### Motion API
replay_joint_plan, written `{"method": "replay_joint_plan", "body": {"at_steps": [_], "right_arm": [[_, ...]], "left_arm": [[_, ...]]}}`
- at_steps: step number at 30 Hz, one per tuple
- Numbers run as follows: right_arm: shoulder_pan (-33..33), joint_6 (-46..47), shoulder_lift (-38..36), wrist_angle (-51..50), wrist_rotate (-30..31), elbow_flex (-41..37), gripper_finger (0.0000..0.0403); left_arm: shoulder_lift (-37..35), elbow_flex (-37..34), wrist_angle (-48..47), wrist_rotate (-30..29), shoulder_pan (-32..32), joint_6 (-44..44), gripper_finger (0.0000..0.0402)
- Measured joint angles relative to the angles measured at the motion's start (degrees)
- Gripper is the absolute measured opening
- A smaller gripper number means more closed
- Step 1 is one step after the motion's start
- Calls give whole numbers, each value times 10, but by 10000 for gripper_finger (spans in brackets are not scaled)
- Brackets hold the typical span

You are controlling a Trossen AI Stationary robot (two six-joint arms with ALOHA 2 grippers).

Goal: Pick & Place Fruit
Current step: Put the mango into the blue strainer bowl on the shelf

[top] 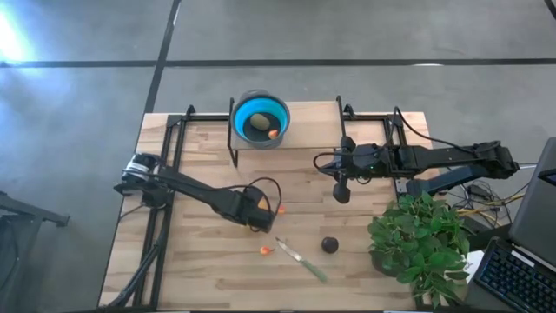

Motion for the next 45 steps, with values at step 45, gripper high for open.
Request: {"method": "replay_joint_plan", "body": {"at_steps": [45], "right_arm": [[0,0,0,0,-6,0,8]], "left_arm": [[-95,-49,-5,119,11,80,217]]}}
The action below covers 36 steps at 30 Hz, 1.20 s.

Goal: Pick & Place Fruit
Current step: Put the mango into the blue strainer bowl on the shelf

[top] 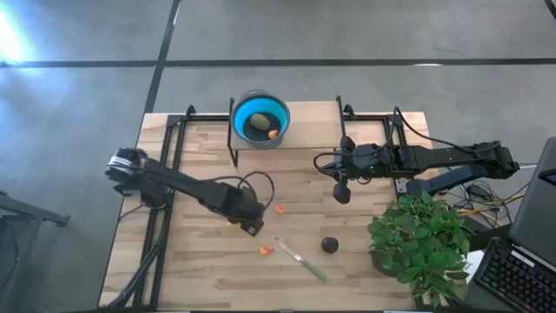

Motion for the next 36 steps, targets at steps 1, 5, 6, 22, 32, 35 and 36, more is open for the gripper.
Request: {"method": "replay_joint_plan", "body": {"at_steps": [1,5,6,22,32,35,36], "right_arm": [[0,0,0,0,0,0,8],[0,2,0,0,0,0,8],[0,2,0,0,0,0,8],[0,3,0,7,0,0,8],[0,3,0,12,2,0,8],[0,3,0,12,2,0,8],[0,3,0,12,2,0,8]], "left_arm": [[-16,0,0,-7,0,0,217],[-83,0,5,-68,0,1,217],[-99,0,5,-88,0,1,217],[-264,0,61,-282,6,68,215],[-271,1,196,-328,73,209,215],[-271,1,241,-328,113,268,215],[-271,1,255,-328,127,283,215]]}}
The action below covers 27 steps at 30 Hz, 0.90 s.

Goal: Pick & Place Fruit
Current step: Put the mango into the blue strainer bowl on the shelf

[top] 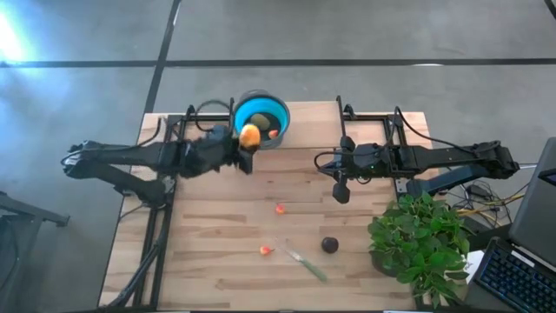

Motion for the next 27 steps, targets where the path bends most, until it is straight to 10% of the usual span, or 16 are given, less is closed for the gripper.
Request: {"method": "replay_joint_plan", "body": {"at_steps": [27], "right_arm": [[0,-15,0,0,5,0,8]], "left_arm": [[30,0,65,70,242,90,218]]}}
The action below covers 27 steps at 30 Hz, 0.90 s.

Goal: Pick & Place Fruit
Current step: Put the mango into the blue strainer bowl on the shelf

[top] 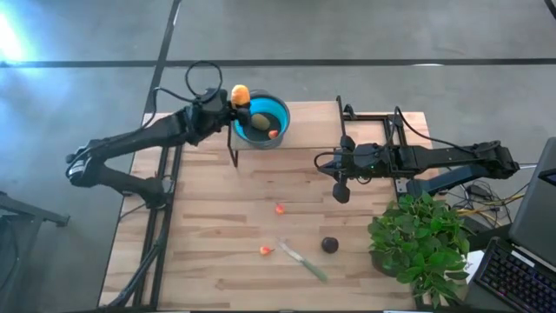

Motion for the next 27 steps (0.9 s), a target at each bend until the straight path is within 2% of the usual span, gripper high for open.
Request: {"method": "replay_joint_plan", "body": {"at_steps": [10,27], "right_arm": [[0,0,0,0,0,0,8],[0,0,0,0,0,0,8]], "left_arm": [[61,0,-1,22,0,-30,218],[82,0,-31,21,0,5,230]]}}
